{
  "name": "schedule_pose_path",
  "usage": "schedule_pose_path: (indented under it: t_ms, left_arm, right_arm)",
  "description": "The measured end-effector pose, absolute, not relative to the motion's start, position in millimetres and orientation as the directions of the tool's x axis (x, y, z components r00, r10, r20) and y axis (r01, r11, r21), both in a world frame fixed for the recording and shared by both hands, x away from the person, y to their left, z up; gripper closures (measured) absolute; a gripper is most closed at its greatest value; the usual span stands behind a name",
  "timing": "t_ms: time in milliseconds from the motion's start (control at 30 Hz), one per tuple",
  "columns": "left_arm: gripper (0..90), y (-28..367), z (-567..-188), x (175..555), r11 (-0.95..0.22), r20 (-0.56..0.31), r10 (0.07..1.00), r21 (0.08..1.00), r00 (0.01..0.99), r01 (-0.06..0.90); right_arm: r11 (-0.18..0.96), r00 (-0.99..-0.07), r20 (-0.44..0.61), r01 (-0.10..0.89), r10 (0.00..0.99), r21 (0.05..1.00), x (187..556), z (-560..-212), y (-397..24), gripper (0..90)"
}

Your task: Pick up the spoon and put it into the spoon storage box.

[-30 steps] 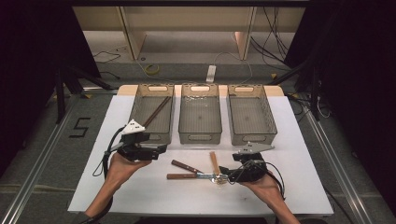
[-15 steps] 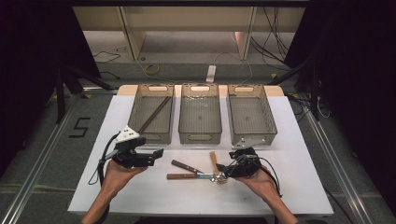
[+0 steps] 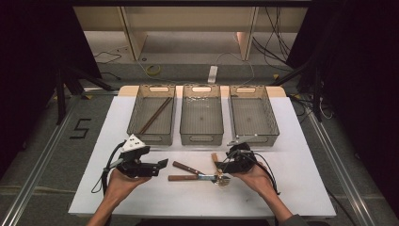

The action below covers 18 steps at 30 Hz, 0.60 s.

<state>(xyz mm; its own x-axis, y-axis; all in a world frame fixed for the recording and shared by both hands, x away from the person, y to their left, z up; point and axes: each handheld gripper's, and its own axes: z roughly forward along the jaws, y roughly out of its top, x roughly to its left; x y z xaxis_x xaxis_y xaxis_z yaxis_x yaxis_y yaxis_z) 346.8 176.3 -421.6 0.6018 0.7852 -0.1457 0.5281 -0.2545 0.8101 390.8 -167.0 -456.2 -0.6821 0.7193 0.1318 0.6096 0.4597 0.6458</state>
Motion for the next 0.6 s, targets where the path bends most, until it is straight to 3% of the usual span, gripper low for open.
schedule_pose_path:
  t_ms: [600]
  left_arm:
    - [12.2, 175, -419, 333, -0.278, -0.090, 0.780, 0.836, 0.619, 0.473]
  right_arm:
    - [0.545, -0.705, 0.098, 0.621, 0.703, 0.564, 400, -467, -146, 48.7]
